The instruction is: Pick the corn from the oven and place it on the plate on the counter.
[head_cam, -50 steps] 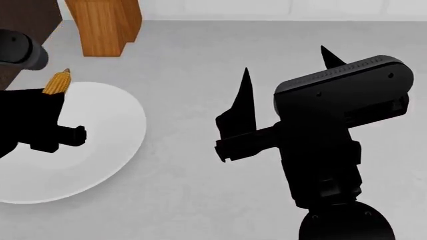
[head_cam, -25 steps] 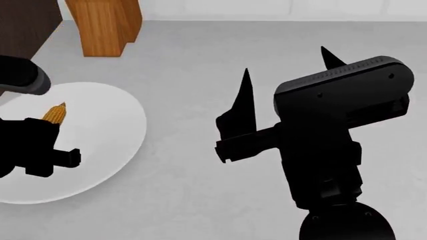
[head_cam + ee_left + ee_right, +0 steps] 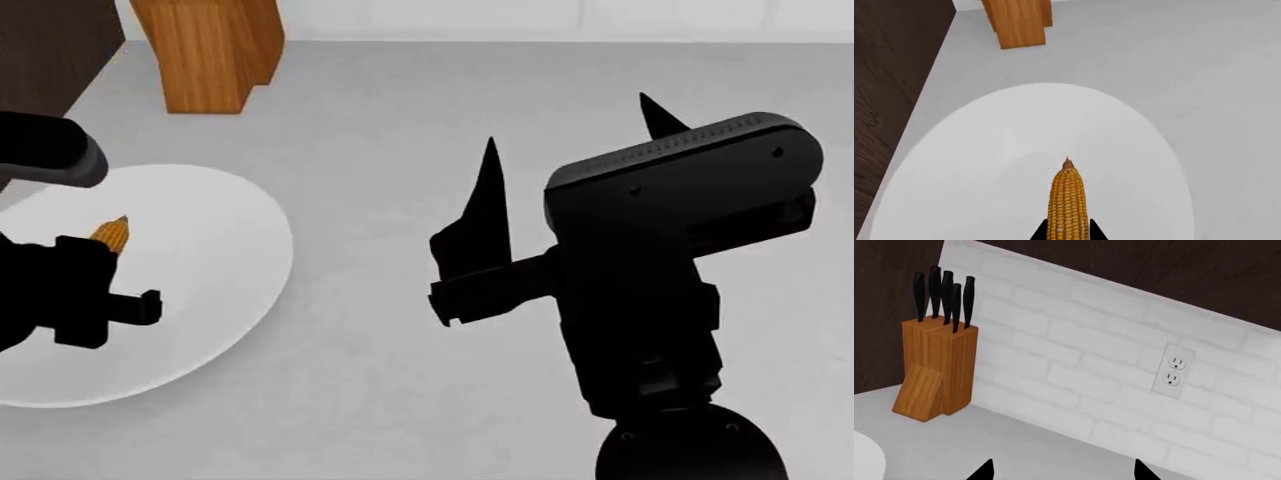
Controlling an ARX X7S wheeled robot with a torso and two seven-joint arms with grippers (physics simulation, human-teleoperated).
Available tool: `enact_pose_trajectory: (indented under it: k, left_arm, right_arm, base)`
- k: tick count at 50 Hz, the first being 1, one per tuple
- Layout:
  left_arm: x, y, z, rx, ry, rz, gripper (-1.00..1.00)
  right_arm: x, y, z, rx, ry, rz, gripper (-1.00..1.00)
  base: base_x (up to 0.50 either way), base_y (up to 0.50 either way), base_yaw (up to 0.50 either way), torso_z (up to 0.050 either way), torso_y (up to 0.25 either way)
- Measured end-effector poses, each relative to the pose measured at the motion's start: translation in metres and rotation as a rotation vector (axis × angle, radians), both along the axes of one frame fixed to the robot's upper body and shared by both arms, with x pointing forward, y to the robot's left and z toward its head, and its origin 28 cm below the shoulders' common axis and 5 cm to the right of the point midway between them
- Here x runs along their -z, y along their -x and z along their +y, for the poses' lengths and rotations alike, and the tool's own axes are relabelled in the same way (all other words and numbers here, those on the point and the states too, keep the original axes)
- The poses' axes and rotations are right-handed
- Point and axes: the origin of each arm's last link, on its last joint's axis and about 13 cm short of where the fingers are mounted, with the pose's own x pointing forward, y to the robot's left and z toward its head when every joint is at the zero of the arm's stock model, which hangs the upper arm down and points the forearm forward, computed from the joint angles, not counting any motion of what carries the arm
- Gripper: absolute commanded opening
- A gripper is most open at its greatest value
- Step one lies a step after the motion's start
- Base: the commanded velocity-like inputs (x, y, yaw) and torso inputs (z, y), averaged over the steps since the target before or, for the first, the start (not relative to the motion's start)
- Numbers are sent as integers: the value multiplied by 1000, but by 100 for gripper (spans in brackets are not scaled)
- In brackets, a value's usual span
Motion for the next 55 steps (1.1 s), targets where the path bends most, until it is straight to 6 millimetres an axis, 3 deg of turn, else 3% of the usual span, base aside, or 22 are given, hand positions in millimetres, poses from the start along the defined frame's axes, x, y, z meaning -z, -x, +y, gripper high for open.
enact_pose_trajectory:
  k: [31,49,50,55]
  left_arm:
    - [7,-47,11,-63,14,72,-100]
    - [17,-54,16,-78,25,111,-100]
    - [18,-54,16,-77,26,113,100]
    - [19,-54,16,-77,29,116,100]
  right_arm:
    - [0,-1,0,1,1,3,100]
    - [0,-1,0,0,2,3,100]
    - [0,-1,0,0,2,3,100]
    - [0,-1,0,0,3,3,100]
  base:
    - [0,0,0,0,0]
    - [0,0,0,0,1]
    - [0,0,0,0,0]
    - [0,0,0,0,0]
